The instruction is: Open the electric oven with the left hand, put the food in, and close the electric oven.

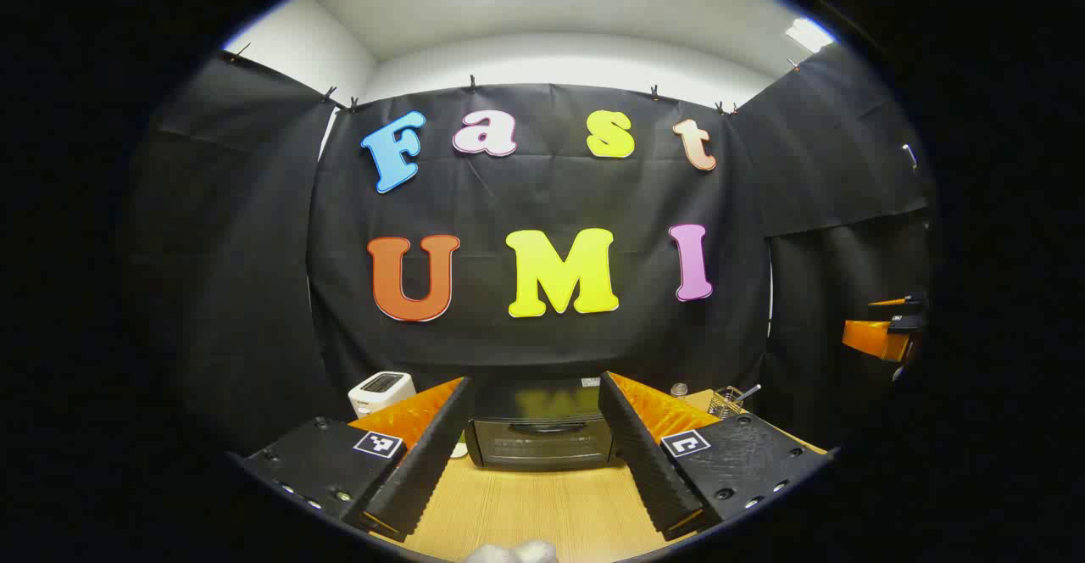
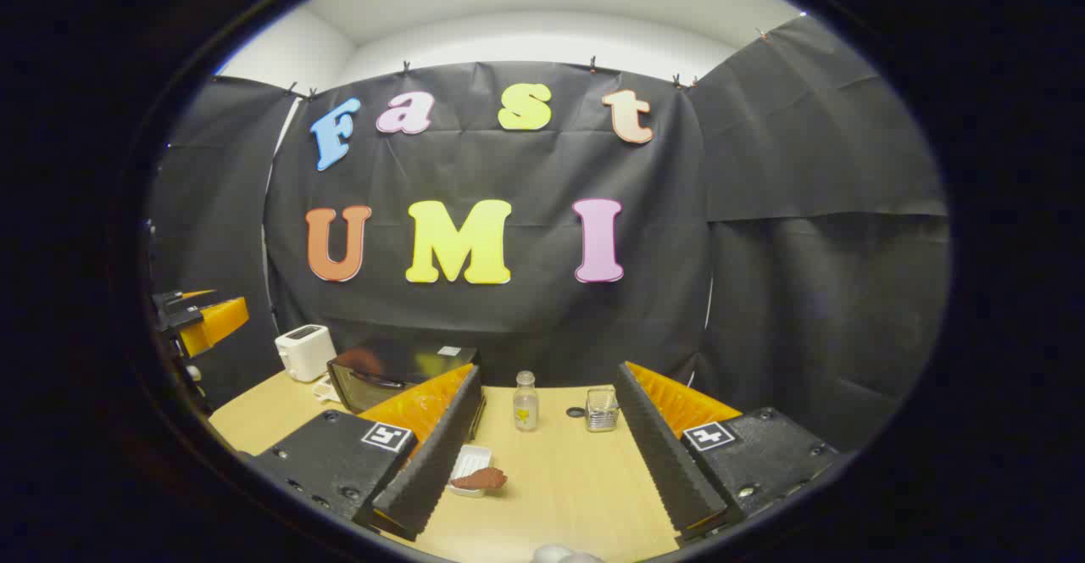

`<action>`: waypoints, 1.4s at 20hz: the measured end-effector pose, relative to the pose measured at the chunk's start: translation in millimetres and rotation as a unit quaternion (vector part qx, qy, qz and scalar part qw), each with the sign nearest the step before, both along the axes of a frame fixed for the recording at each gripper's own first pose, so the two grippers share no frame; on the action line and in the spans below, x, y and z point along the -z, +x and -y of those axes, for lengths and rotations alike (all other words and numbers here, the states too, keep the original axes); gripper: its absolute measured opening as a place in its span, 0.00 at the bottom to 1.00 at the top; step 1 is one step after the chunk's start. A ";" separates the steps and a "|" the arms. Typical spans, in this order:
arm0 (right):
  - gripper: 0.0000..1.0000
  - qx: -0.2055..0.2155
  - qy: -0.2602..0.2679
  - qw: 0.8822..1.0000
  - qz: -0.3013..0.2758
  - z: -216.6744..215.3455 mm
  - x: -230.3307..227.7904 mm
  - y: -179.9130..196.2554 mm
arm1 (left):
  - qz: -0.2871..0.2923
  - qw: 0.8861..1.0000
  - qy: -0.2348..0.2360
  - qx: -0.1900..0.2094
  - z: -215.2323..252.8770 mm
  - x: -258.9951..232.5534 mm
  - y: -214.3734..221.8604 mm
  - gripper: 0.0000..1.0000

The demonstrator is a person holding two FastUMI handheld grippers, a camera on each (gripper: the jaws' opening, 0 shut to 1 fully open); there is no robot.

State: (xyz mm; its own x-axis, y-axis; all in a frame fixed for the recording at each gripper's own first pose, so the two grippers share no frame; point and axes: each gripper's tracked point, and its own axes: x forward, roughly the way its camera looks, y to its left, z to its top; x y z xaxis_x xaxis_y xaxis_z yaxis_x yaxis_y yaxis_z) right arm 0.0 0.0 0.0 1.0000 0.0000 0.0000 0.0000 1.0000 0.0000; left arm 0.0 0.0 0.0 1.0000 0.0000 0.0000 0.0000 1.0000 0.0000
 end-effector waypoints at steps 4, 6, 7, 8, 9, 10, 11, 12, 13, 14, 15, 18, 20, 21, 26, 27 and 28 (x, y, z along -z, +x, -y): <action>1.00 0.004 0.002 1.000 0.000 4.6 0.3 2.4 | 0.004 1.000 0.001 0.000 2.4 -3.2 3.1 0.95; 1.00 0.004 0.002 1.000 -0.003 5.7 1.0 2.2 | 0.008 1.000 0.002 -0.002 3.3 -3.6 6.0 0.95; 1.00 0.005 0.001 1.000 -0.004 6.5 1.5 2.6 | 0.008 1.000 0.001 -0.002 4.3 -2.7 8.1 0.95; 0.97 0.006 -0.001 1.000 -0.005 7.3 3.3 3.8 | 0.004 1.000 -0.001 -0.001 6.4 -0.6 9.4 0.95; 0.98 0.007 -0.003 1.000 -0.008 8.5 4.2 3.7 | -0.001 1.000 -0.004 0.001 8.9 2.8 11.4 0.95; 1.00 0.010 -0.004 1.000 -0.009 10.5 5.8 4.7 | -0.003 1.000 -0.006 0.004 11.2 3.3 13.6 0.95; 0.98 0.012 -0.004 1.000 -0.007 12.1 5.0 4.9 | -0.002 1.000 -0.006 0.005 13.1 3.2 15.9 0.95; 1.00 0.014 -0.002 1.000 -0.007 14.8 5.3 5.5 | -0.002 1.000 -0.004 0.007 13.1 4.0 17.7 0.95; 1.00 0.015 -0.001 1.000 -0.007 18.1 5.1 5.1 | -0.003 1.000 -0.002 0.009 14.7 4.4 20.3 0.95; 1.00 0.016 0.002 1.000 -0.008 19.6 6.7 4.6 | -0.001 1.000 -0.001 0.011 17.4 5.0 23.3 0.95; 1.00 0.017 0.005 1.000 -0.009 20.1 7.5 5.5 | -0.002 1.000 0.001 0.013 19.1 6.5 26.9 0.95; 1.00 0.010 0.025 1.000 -0.012 18.0 10.9 5.2 | -0.009 1.000 -0.001 0.014 22.9 19.4 48.7 0.95; 0.98 0.015 0.025 0.999 -0.017 22.3 16.5 4.9 | -0.019 0.999 -0.010 0.026 31.5 32.2 68.6 0.95; 1.00 0.021 0.020 0.999 -0.021 27.0 19.4 3.9 | -0.018 0.999 -0.013 0.026 33.0 38.5 82.3 0.95; 1.00 0.070 0.016 0.996 -0.045 55.0 24.0 -7.5 | -0.046 0.998 -0.008 0.032 38.3 93.4 156.9 0.95; 1.00 0.080 0.020 0.995 -0.049 60.7 25.4 -10.8 | -0.062 0.998 -0.005 0.025 34.4 109.4 171.5 0.95; 0.97 0.089 0.022 0.994 -0.055 63.9 28.7 -13.1 | -0.076 0.997 -0.003 0.020 31.1 124.2 183.7 0.95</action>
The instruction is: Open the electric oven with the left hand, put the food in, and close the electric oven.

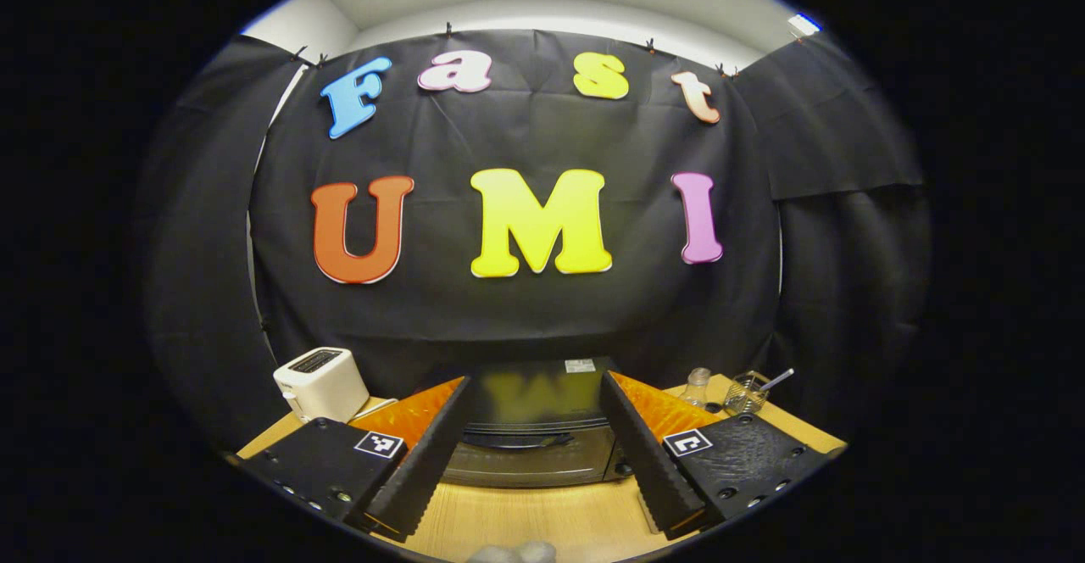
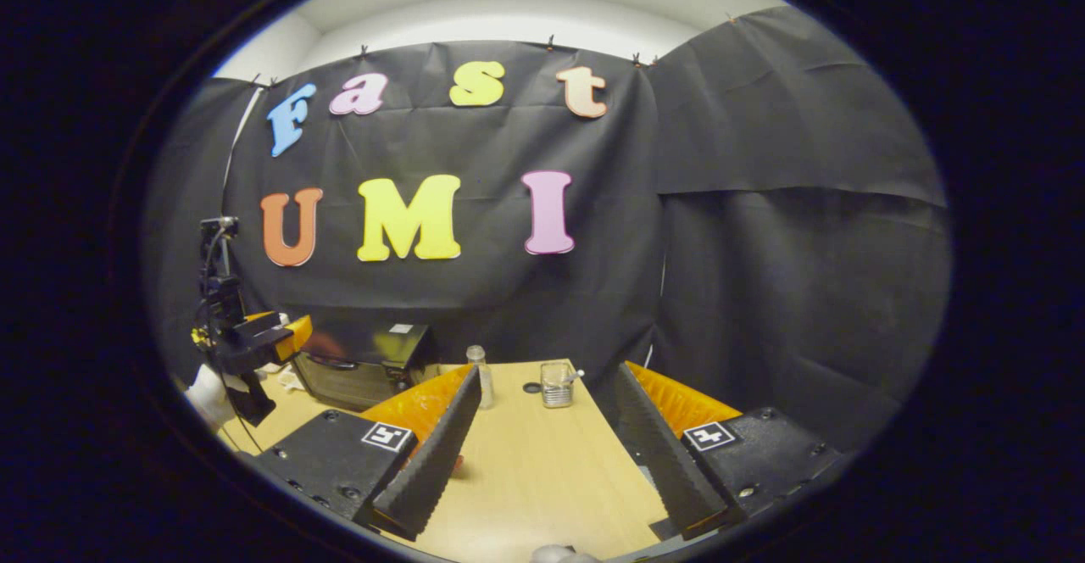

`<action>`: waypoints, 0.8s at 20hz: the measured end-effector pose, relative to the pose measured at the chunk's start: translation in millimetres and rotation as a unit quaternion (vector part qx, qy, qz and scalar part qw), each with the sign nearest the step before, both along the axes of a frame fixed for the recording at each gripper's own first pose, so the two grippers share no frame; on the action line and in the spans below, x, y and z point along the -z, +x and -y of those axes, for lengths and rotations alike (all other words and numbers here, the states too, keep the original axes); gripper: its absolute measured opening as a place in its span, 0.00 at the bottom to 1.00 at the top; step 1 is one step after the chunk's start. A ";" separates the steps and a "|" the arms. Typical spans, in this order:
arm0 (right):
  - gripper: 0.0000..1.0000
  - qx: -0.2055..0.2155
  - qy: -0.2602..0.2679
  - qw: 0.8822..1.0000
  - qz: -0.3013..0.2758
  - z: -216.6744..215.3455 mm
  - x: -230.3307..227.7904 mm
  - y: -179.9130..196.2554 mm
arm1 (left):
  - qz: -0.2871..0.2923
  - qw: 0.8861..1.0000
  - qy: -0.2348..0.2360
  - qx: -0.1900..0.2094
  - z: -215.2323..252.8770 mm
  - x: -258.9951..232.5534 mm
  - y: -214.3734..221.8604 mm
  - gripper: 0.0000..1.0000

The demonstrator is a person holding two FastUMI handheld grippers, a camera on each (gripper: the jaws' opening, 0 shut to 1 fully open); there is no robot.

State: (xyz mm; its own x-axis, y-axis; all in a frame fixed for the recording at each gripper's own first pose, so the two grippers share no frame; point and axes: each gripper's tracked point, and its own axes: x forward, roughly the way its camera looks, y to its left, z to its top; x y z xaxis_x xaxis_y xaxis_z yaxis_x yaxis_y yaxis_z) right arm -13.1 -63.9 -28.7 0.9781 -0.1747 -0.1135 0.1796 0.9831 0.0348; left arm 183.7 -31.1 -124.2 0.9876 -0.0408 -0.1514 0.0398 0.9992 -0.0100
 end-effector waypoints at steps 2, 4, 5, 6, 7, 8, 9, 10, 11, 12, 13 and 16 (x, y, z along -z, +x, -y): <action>1.00 0.016 -0.004 1.000 -0.017 6.7 9.1 -4.7 | -0.016 1.000 -0.008 -0.004 -3.8 22.4 24.9 0.96; 0.98 0.030 -0.001 0.999 -0.022 10.9 11.5 -10.7 | -0.031 0.999 -0.005 -0.011 -10.5 42.8 42.7 0.96; 1.00 0.033 0.003 0.999 -0.024 11.2 13.3 -13.5 | -0.042 0.999 -0.007 -0.012 -13.3 53.6 49.3 0.96; 1.00 0.035 0.007 0.999 -0.024 10.5 16.5 -13.6 | -0.047 0.999 -0.005 -0.013 -14.5 60.5 56.8 0.97; 1.00 0.039 0.012 0.999 -0.026 12.3 19.7 -14.8 | -0.057 0.998 -0.004 -0.014 -17.2 67.6 61.4 0.97; 1.00 0.042 0.019 0.999 -0.029 14.4 24.1 -16.6 | -0.069 0.998 -0.007 -0.010 -15.3 76.7 62.9 0.96; 1.00 0.042 0.027 0.998 -0.028 13.3 26.1 -18.7 | -0.076 0.997 -0.009 -0.005 -12.8 82.9 64.7 0.97; 1.00 0.044 0.035 0.998 -0.028 11.6 26.8 -20.8 | -0.088 0.996 -0.005 0.000 -10.3 91.0 66.8 0.97; 1.00 0.044 0.039 0.998 -0.031 11.5 28.3 -23.6 | -0.104 0.995 0.002 -0.001 -11.2 101.4 65.8 0.97; 1.00 0.045 0.039 0.998 -0.034 11.2 33.1 -26.6 | -0.104 0.995 0.004 -0.001 -12.4 102.7 64.4 0.97; 1.00 0.048 0.037 0.998 -0.036 12.6 33.5 -29.1 | -0.094 0.996 0.007 -0.001 -10.2 100.0 69.3 0.98; 0.98 0.048 0.039 0.997 -0.037 13.0 31.1 -32.8 | -0.104 0.995 0.001 -0.004 -13.3 103.6 64.1 0.97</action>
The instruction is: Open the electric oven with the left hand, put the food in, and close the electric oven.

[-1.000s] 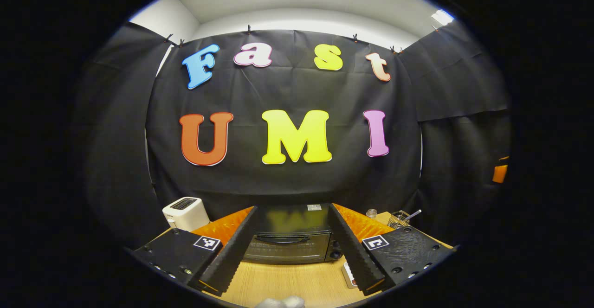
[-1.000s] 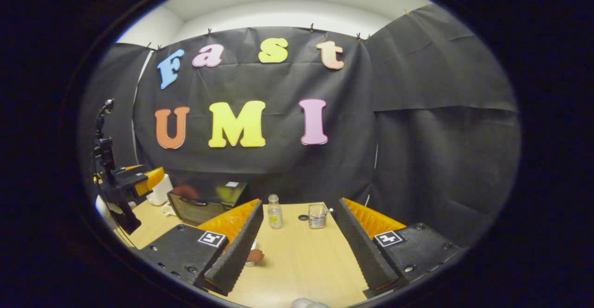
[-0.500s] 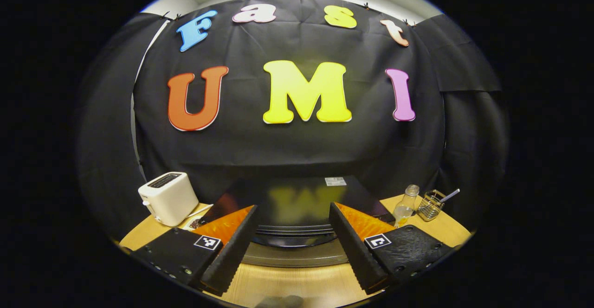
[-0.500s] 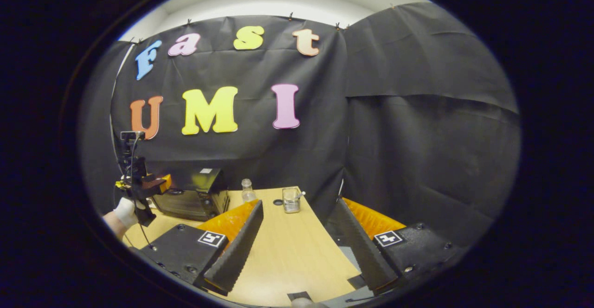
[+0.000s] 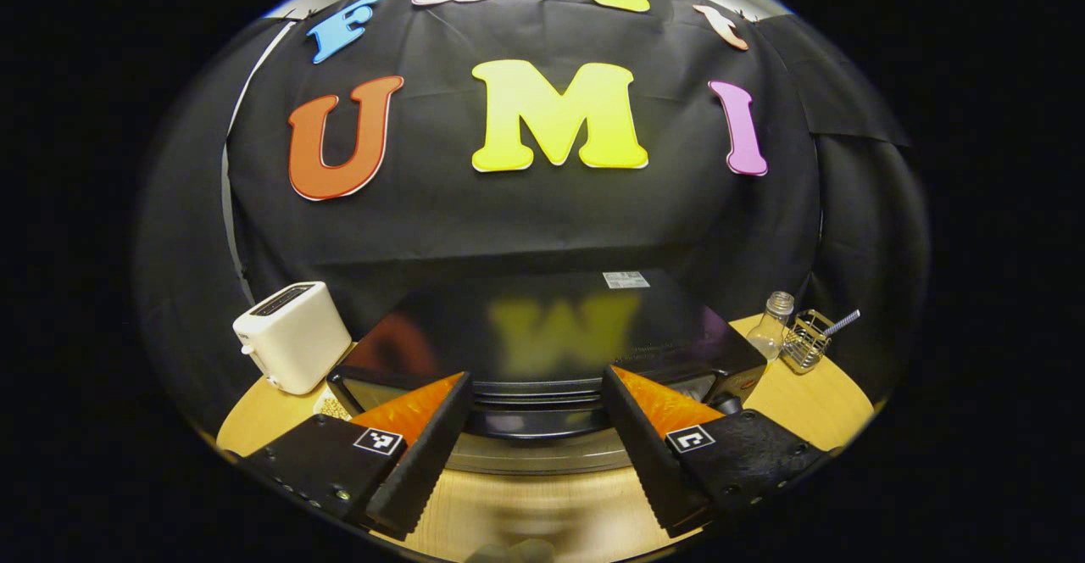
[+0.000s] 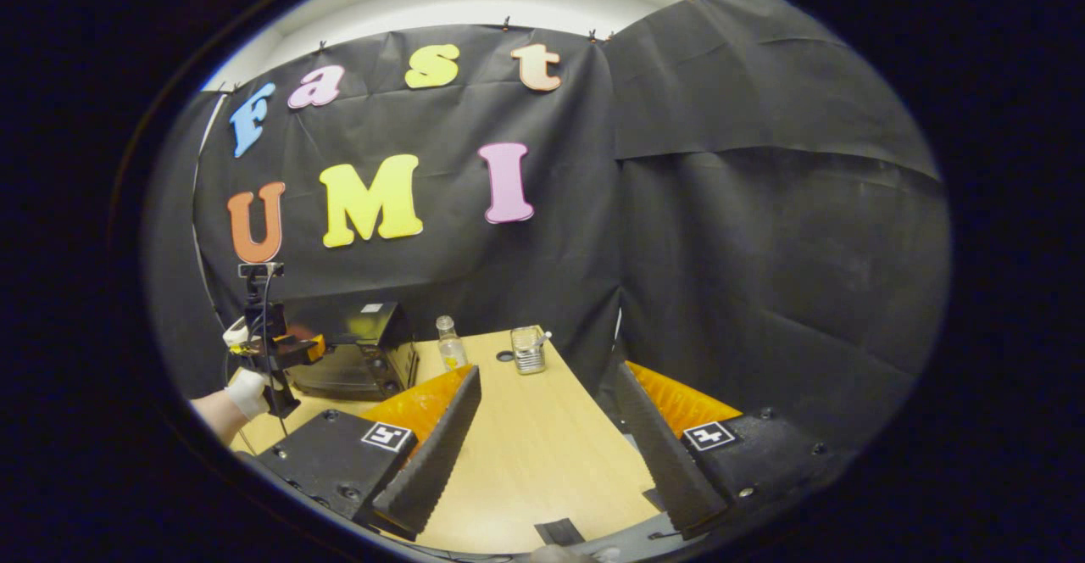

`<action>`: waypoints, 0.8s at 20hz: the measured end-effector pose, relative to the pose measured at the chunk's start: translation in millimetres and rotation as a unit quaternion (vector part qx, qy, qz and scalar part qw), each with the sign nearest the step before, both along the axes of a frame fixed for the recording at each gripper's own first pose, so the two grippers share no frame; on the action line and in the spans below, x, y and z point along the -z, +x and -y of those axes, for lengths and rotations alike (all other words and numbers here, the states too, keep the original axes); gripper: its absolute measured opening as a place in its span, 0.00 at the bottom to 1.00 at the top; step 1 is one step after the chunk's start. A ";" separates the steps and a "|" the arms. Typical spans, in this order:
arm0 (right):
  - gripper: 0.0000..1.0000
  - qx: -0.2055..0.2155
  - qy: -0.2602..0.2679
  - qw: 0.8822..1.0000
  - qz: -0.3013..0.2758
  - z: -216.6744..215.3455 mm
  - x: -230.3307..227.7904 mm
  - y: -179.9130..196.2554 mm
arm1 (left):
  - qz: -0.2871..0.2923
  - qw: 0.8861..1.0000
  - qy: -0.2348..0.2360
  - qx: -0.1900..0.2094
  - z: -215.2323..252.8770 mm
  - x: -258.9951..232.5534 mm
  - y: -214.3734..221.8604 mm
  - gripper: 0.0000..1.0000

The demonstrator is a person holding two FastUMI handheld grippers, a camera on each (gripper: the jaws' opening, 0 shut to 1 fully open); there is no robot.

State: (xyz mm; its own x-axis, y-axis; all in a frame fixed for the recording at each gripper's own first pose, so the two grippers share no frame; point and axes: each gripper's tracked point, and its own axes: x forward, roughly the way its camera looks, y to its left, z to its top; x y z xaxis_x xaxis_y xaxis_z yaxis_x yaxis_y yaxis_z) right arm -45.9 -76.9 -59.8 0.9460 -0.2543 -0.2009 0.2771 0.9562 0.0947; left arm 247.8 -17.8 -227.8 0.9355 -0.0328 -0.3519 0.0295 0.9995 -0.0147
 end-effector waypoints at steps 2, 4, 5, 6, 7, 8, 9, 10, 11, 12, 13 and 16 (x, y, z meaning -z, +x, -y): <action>1.00 -0.005 0.001 1.000 -0.004 -2.9 3.6 -2.4 | -0.002 1.000 0.000 0.000 0.4 -1.1 -5.8 0.97; 0.98 -0.008 -0.002 1.000 -0.002 -6.6 1.9 -7.0 | 0.002 1.000 0.012 0.003 -1.6 0.3 -13.8 0.97; 0.98 -0.010 -0.004 1.000 -0.004 -7.5 4.5 -9.8 | 0.006 1.000 0.013 0.005 -1.9 0.4 -19.3 0.98; 0.98 -0.012 -0.005 1.000 -0.006 -8.9 6.6 -12.8 | 0.004 1.000 0.012 0.006 -1.2 2.1 -25.6 0.97; 0.98 -0.014 -0.004 1.000 -0.008 -9.8 7.9 -14.9 | 0.004 1.000 0.010 0.009 -1.2 2.8 -30.7 0.97; 1.00 -0.016 -0.002 1.000 -0.009 -11.6 9.4 -16.5 | 0.002 1.000 0.007 0.010 -1.6 4.8 -37.4 0.97; 1.00 -0.017 0.000 1.000 -0.010 -13.2 11.6 -19.1 | 0.004 1.000 0.007 0.012 -1.4 5.6 -44.1 0.97; 1.00 -0.020 0.002 1.000 -0.012 -14.9 12.8 -20.3 | 0.004 1.000 0.008 0.014 -1.4 8.2 -50.6 0.97; 1.00 -0.022 0.003 1.000 -0.013 -17.1 15.7 -22.3 | 0.003 1.000 0.009 0.016 -1.2 10.0 -58.0 0.97; 0.98 -0.025 0.004 1.000 -0.015 -19.1 17.0 -25.0 | 0.000 1.000 0.007 0.017 -0.4 13.7 -65.1 0.97; 0.98 -0.027 0.004 0.999 -0.017 -21.0 18.6 -26.7 | -0.004 1.000 0.006 0.018 -0.7 17.7 -72.5 0.97; 1.00 -0.033 0.002 0.999 -0.021 -24.5 21.6 -31.7 | -0.014 1.000 0.006 0.022 1.1 31.0 -96.0 0.97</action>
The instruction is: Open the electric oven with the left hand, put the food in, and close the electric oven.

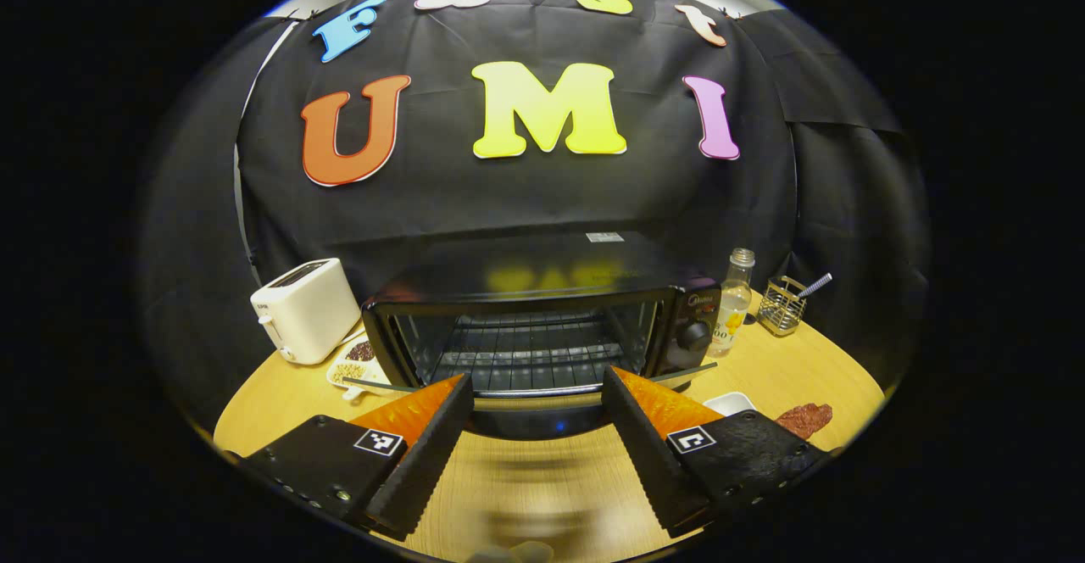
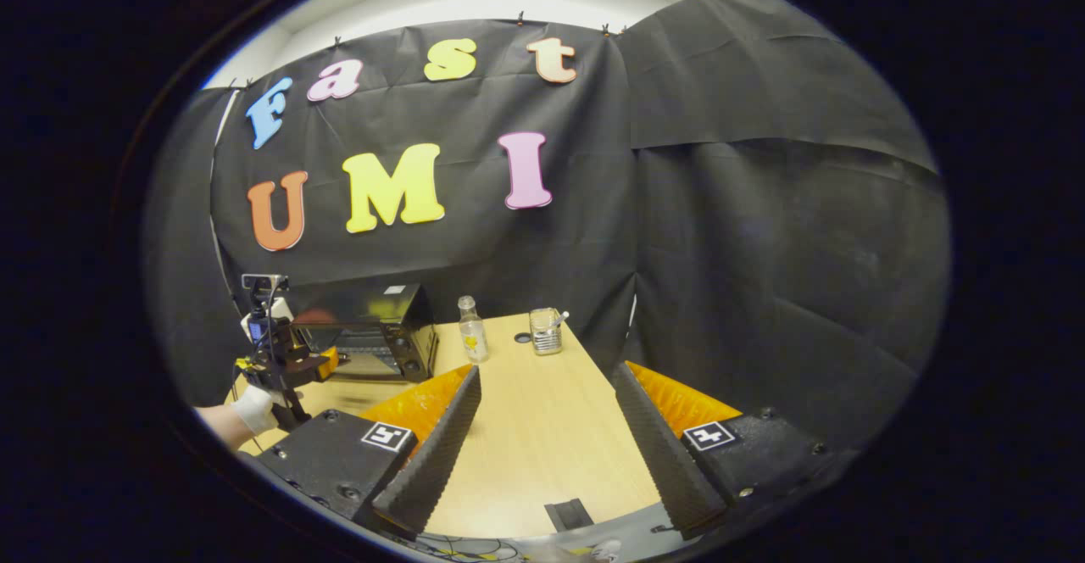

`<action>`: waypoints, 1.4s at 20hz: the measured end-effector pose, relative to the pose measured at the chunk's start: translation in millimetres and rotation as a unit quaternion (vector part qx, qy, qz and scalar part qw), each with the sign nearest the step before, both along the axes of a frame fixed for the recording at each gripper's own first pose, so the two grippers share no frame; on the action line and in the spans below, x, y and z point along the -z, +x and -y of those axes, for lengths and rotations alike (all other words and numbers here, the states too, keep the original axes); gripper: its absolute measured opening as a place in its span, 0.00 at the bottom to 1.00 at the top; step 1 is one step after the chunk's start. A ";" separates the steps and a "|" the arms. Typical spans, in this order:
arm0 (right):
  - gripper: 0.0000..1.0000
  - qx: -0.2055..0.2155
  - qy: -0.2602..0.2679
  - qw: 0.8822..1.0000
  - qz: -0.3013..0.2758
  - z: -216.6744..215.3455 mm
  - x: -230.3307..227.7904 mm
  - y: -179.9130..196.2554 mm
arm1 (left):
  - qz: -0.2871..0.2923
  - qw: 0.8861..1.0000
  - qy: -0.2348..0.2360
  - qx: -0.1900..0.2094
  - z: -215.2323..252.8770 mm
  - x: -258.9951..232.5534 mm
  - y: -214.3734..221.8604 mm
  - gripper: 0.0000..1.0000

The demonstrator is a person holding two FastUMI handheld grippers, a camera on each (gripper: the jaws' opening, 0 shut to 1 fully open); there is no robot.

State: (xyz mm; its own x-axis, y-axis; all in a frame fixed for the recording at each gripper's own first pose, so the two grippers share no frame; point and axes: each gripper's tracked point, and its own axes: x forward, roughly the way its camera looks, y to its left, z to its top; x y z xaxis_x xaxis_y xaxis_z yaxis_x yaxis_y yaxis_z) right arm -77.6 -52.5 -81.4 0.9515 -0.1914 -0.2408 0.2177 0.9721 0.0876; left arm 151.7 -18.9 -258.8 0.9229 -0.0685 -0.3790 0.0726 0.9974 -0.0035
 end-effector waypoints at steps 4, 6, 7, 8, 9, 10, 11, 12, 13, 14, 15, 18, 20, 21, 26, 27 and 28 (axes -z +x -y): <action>1.00 -0.010 0.001 1.000 -0.009 -4.1 7.6 -0.8 | -0.019 1.000 0.000 0.000 -0.7 23.8 -27.9 0.97; 0.98 -0.014 0.000 1.000 -0.014 -6.1 11.1 -0.9 | -0.028 1.000 -0.001 -0.001 0.8 34.7 -39.0 0.97; 1.00 -0.017 -0.003 1.000 -0.016 -7.0 12.8 -1.0 | -0.032 0.999 -0.001 0.000 0.9 40.6 -43.4 0.97; 0.98 -0.019 -0.006 1.000 -0.019 -7.0 14.4 -1.1 | -0.038 0.999 0.000 -0.001 0.4 47.1 -48.0 0.97; 0.98 -0.019 -0.007 1.000 -0.022 -5.9 16.7 0.2 | -0.043 0.999 0.000 -0.001 0.5 52.8 -52.1 0.97; 1.00 -0.021 -0.007 0.999 -0.024 -5.4 17.9 0.9 | -0.050 0.999 0.001 -0.001 1.5 58.5 -55.3 0.97; 1.00 -0.021 -0.005 0.999 -0.025 -4.5 19.0 0.9 | -0.055 0.998 0.002 0.000 1.8 65.2 -58.6 0.97; 0.98 -0.022 -0.003 0.999 -0.027 -3.5 20.6 1.8 | -0.064 0.998 0.003 0.000 2.9 73.2 -63.1 0.97; 1.00 -0.023 -0.001 0.999 -0.030 -2.8 23.0 3.0 | -0.072 0.997 0.004 0.001 3.5 81.4 -66.5 0.97; 1.00 -0.024 -0.001 0.999 -0.031 -2.8 23.5 3.4 | -0.082 0.997 0.005 0.001 4.1 90.3 -70.8 0.97; 1.00 -0.025 -0.001 0.999 -0.033 -2.7 23.9 5.2 | -0.090 0.996 0.005 0.000 4.8 96.7 -73.0 0.96; 0.98 -0.027 -0.002 0.999 -0.038 -1.4 27.9 8.6 | -0.118 0.993 0.011 -0.001 5.8 118.7 -80.7 0.97; 0.98 -0.031 0.000 0.999 -0.041 -3.6 29.9 9.2 | -0.120 0.993 0.005 -0.003 7.5 120.5 -81.0 0.97; 0.98 -0.030 -0.001 0.999 -0.039 -3.8 29.8 9.1 | -0.119 0.993 0.005 -0.003 7.8 121.4 -79.2 0.96; 1.00 -0.034 0.003 0.999 -0.041 -4.0 33.8 11.1 | -0.101 0.995 0.001 -0.010 3.4 114.0 -82.8 0.95; 1.00 -0.037 0.006 0.998 -0.042 -5.4 36.2 13.2 | -0.098 0.995 0.001 -0.014 -0.6 109.4 -86.0 0.97; 1.00 -0.039 0.008 0.998 -0.043 -7.1 38.7 16.0 | -0.093 0.996 -0.003 -0.015 -3.6 104.3 -88.1 0.97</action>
